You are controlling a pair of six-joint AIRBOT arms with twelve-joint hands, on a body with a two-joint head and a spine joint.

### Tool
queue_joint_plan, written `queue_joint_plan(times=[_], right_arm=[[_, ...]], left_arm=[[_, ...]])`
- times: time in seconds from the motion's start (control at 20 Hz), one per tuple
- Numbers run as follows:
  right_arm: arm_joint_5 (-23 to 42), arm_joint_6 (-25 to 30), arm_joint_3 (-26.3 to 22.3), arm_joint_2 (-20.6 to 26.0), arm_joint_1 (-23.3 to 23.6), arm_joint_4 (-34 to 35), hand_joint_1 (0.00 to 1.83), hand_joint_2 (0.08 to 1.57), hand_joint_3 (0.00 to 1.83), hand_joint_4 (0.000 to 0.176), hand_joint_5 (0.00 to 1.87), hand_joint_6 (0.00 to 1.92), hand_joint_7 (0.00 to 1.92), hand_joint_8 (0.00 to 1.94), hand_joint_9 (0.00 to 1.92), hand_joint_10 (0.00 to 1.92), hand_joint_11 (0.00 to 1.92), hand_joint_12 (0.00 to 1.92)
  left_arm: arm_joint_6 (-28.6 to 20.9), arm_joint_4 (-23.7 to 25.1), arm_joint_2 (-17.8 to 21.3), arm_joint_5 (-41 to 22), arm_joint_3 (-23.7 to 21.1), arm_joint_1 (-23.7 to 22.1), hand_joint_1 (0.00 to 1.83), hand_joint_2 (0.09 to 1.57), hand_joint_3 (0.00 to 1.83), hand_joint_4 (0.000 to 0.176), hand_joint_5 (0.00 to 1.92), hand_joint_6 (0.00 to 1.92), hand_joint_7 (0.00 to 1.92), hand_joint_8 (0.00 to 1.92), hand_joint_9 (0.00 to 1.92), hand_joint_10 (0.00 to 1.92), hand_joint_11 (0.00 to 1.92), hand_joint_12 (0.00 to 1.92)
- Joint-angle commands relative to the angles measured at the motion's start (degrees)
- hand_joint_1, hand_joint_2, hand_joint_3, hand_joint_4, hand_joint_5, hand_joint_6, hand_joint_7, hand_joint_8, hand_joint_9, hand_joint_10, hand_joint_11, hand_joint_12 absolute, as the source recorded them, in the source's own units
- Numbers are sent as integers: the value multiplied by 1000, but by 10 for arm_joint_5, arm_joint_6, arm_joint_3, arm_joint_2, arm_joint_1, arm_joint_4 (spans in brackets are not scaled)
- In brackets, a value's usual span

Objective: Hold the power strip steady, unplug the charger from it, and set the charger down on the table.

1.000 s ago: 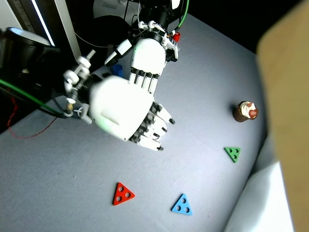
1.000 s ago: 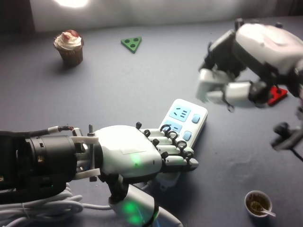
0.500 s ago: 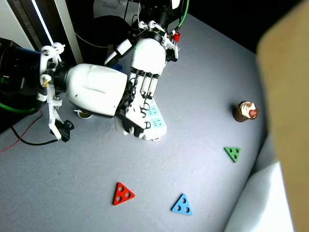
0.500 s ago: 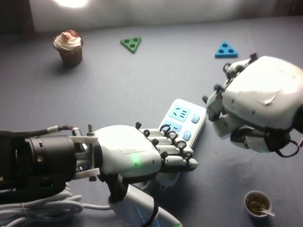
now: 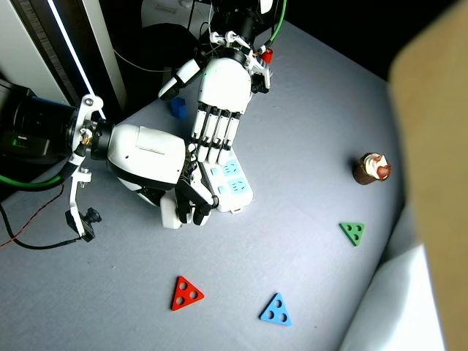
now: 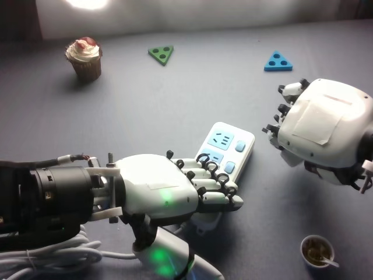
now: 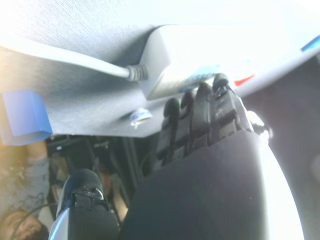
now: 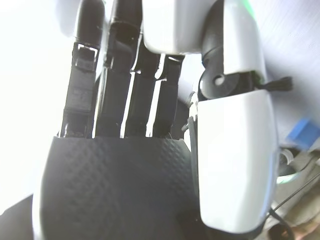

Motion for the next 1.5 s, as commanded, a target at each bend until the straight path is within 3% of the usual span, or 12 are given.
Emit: queue_joint_plan(times=[0.0, 0.1, 0.15, 0.2, 0.3, 0.45, 0.5, 0.65, 0.75, 0.95, 1.25, 1.45], right_arm=[[-59, -12, 4, 3, 0, -28, 1255, 1041, 1, 2, 1056, 850, 1275, 476, 1208, 0, 639, 883], [-58, -18, 18, -9, 0, -32, 1244, 1056, 1, 21, 1037, 903, 1211, 569, 1105, 0, 553, 812], [-59, -18, 24, -14, 0, -32, 1168, 1076, 1, 0, 1040, 876, 1007, 206, 1013, 0, 516, 803], [-61, -18, 30, -22, 1, -32, 1142, 1027, 0, 0, 909, 325, 962, 63, 966, 5, 483, 790], [-63, -18, 38, -35, 7, -33, 1144, 1008, 0, 0, 944, 32, 964, 5, 958, 1, 481, 787], [-64, -18, 47, -56, 19, -33, 1144, 1007, 0, 0, 950, 10, 965, 1, 958, 1, 481, 786], [-64, -18, 47, -60, 21, -33, 1008, 967, 0, 0, 687, 1, 759, 0, 754, 0, 355, 723], [-65, -18, 33, -60, 21, -33, 745, 862, 4, 0, 336, 0, 386, 0, 358, 0, 186, 405], [-65, -18, 18, -49, 21, -33, 695, 828, 2, 0, 255, 0, 295, 0, 271, 0, 161, 284], [-57, -1, -47, 4, 22, -13, 540, 766, 0, 0, 91, 0, 136, 0, 126, 0, 64, 225], [-64, 84, -212, 149, 27, 0, 524, 778, 0, 0, 89, 6, 142, 6, 139, 8, 81, 223], [-59, 99, -272, 221, 32, 23, 517, 799, 7, 0, 112, 11, 158, 9, 163, 13, 85, 223]], left_arm=[[-3, -6, 0, -13, 1, -1, 0, 1031, 3, 0, 102, 2, 105, 1, 73, 2, 36, 6], [-3, -6, 0, -13, 2, -3, 0, 1030, 2, 0, 105, 3, 107, 2, 71, 1, 31, 4], [-3, -6, 0, -13, 2, -3, 0, 1033, 3, 0, 100, 0, 98, 0, 61, 0, 26, 1], [-3, -6, 0, -13, 3, -4, 0, 1030, 1, 0, 98, 0, 100, 2, 63, 1, 25, 1], [-3, -6, 0, -13, 3, -4, 0, 1030, 1, 0, 98, 0, 101, 2, 64, 2, 24, 1], [-3, -6, 0, -13, 3, -4, 0, 1030, 1, 0, 98, 0, 101, 2, 64, 2, 25, 1], [-3, -6, 1, -13, 3, -4, 0, 1032, 2, 0, 101, 1, 107, 4, 75, 6, 35, 5], [-3, -6, 1, -13, 3, -4, 0, 1037, 3, 0, 102, 1, 112, 5, 73, 4, 34, 5], [-3, -6, 1, -13, 3, -4, 0, 1034, 2, 0, 106, 3, 115, 5, 73, 3, 39, 7], [-3, -6, 1, -13, 2, -4, 0, 1036, 2, 0, 94, 6, 104, 7, 65, 7, 22, 7], [-6, -6, 5, -13, 0, -4, 0, 1030, 0, 0, 89, 2, 97, 3, 56, 2, 20, 6], [-10, -6, 10, -13, -4, -9, 0, 1034, 1, 0, 95, 4, 93, 0, 56, 1, 25, 7]])
